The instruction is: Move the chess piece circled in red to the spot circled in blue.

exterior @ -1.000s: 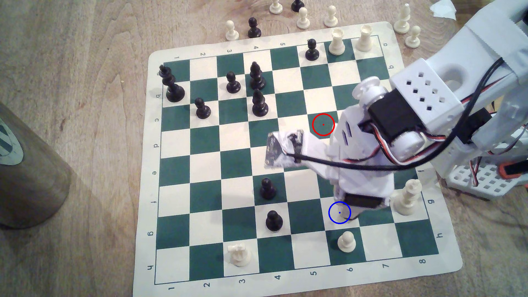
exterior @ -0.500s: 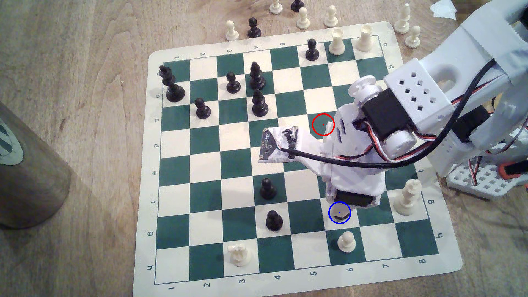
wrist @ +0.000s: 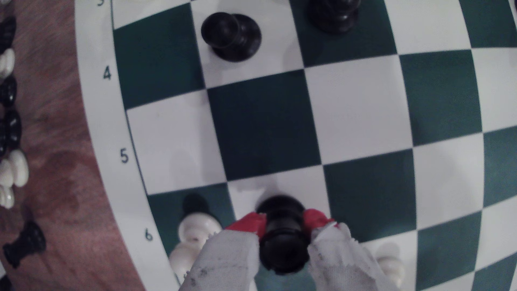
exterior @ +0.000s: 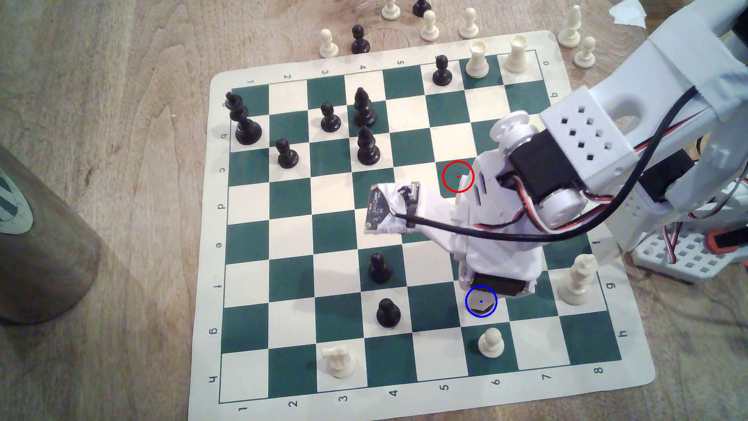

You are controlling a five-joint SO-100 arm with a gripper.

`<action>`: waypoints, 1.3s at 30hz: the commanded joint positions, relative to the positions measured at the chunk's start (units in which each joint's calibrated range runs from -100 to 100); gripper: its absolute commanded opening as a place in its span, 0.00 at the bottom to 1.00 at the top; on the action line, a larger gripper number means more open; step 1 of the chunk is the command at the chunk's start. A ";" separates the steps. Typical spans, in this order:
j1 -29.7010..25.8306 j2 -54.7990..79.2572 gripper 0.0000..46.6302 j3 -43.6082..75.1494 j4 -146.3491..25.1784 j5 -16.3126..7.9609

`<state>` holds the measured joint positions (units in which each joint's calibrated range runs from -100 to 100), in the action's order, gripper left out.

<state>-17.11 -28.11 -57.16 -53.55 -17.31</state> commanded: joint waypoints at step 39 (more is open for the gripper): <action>-0.45 -11.96 0.29 0.59 -8.94 0.29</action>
<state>-17.11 -33.72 -57.89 -60.08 -16.87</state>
